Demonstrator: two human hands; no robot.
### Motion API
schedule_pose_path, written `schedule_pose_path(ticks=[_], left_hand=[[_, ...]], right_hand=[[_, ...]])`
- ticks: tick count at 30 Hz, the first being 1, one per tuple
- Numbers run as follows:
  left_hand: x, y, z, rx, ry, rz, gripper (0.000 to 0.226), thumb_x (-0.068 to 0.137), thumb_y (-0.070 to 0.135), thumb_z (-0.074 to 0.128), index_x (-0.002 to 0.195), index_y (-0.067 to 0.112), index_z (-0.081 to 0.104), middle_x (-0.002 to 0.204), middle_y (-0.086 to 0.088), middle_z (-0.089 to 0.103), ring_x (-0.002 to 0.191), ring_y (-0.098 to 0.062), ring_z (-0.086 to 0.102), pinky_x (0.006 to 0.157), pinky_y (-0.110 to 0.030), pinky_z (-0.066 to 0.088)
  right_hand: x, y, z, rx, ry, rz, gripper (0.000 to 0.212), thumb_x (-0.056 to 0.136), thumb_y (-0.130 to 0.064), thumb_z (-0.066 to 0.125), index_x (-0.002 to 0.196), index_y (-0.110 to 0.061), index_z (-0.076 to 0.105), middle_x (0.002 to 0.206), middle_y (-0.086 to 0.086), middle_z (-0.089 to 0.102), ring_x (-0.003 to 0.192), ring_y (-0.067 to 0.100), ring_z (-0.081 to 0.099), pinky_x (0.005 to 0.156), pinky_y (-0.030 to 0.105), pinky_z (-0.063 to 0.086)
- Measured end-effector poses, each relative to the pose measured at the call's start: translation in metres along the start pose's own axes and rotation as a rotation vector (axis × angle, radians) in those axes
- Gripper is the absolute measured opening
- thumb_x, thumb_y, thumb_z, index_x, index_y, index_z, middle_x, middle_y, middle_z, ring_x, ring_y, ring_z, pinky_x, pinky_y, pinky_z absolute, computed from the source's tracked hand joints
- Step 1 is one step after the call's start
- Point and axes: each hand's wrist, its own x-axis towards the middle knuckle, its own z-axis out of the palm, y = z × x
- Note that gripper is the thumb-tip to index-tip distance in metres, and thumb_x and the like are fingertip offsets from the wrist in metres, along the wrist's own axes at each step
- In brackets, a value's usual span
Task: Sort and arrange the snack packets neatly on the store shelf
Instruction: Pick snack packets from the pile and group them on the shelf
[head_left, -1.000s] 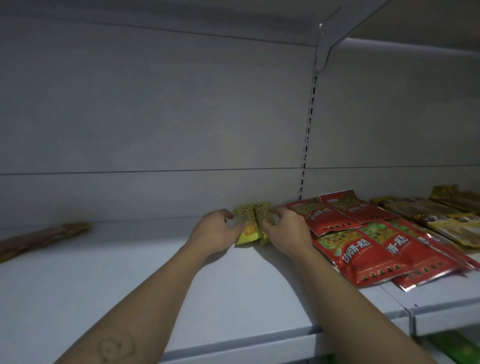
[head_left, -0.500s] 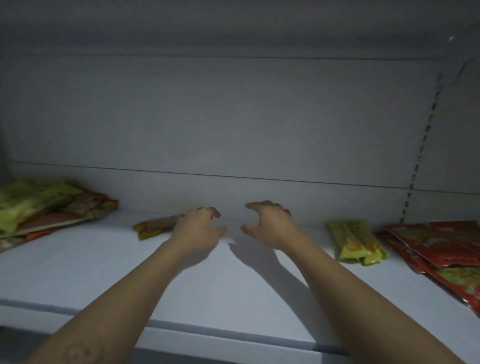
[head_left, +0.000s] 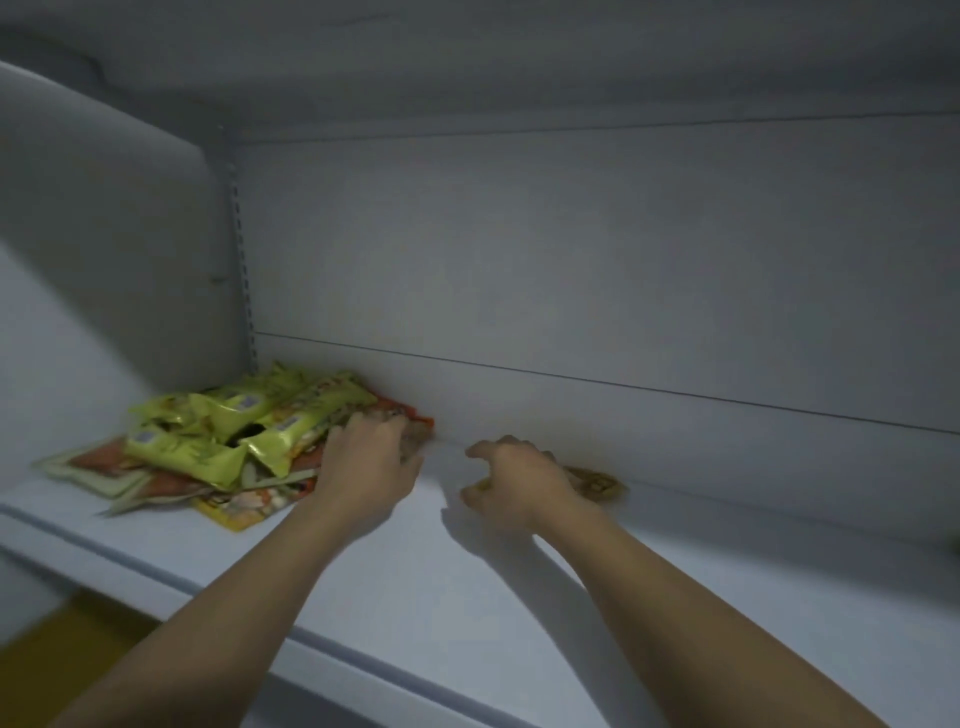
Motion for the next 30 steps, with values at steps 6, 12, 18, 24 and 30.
schedule_pose_path(ticks=[6,12,18,24,30], left_hand=[[0.012,-0.092,-0.013,0.233,0.031,-0.173,0.047,0.090,0.045,0.058,0.131,0.022,0.052,0.133,-0.008,0.053,0.127,-0.030,0.043,0.099,-0.044,0.035],[0.018,-0.131,-0.002,0.234,-0.114,-0.218,0.069,0.084,0.068,0.058,0.134,0.025,0.042,0.124,-0.003,0.064,0.122,-0.026,0.055,0.103,-0.050,0.031],[0.022,-0.128,0.006,0.180,0.066,-0.199,0.040,0.088,0.041,0.063,0.120,0.020,0.051,0.095,-0.004,0.069,0.102,-0.028,0.060,0.091,-0.042,0.030],[0.021,-0.120,-0.007,-0.653,-0.045,-0.313,0.033,0.092,0.049,0.060,0.104,0.021,0.047,0.086,0.009,0.056,0.082,-0.014,0.054,0.066,-0.031,0.039],[0.005,-0.116,-0.013,-0.935,-0.350,-0.106,0.034,0.099,0.043,0.054,0.096,0.018,0.077,0.096,-0.006,0.076,0.084,-0.012,0.068,0.076,-0.028,0.048]], right_hand=[[0.045,-0.092,0.031,0.067,0.057,-0.092,0.051,0.091,-0.042,0.056,0.139,-0.028,0.046,0.136,0.010,0.053,0.125,0.032,0.049,0.101,0.042,0.038],[0.049,-0.126,0.064,0.217,0.187,-0.086,0.039,0.091,-0.037,0.055,0.129,-0.026,0.054,0.136,0.003,0.053,0.126,0.026,0.046,0.100,0.037,0.035],[0.051,-0.113,0.067,0.404,0.275,-0.088,0.044,0.092,-0.032,0.058,0.136,-0.029,0.054,0.133,-0.002,0.059,0.123,0.020,0.051,0.101,0.033,0.040],[0.055,-0.111,0.061,0.829,0.295,0.019,0.040,0.098,-0.033,0.058,0.133,-0.015,0.058,0.114,-0.004,0.068,0.101,0.009,0.063,0.082,0.017,0.049],[0.055,-0.117,0.057,1.334,0.153,0.057,0.015,0.098,-0.022,0.060,0.110,-0.013,0.063,0.103,0.006,0.072,0.089,0.019,0.070,0.081,0.035,0.059]])
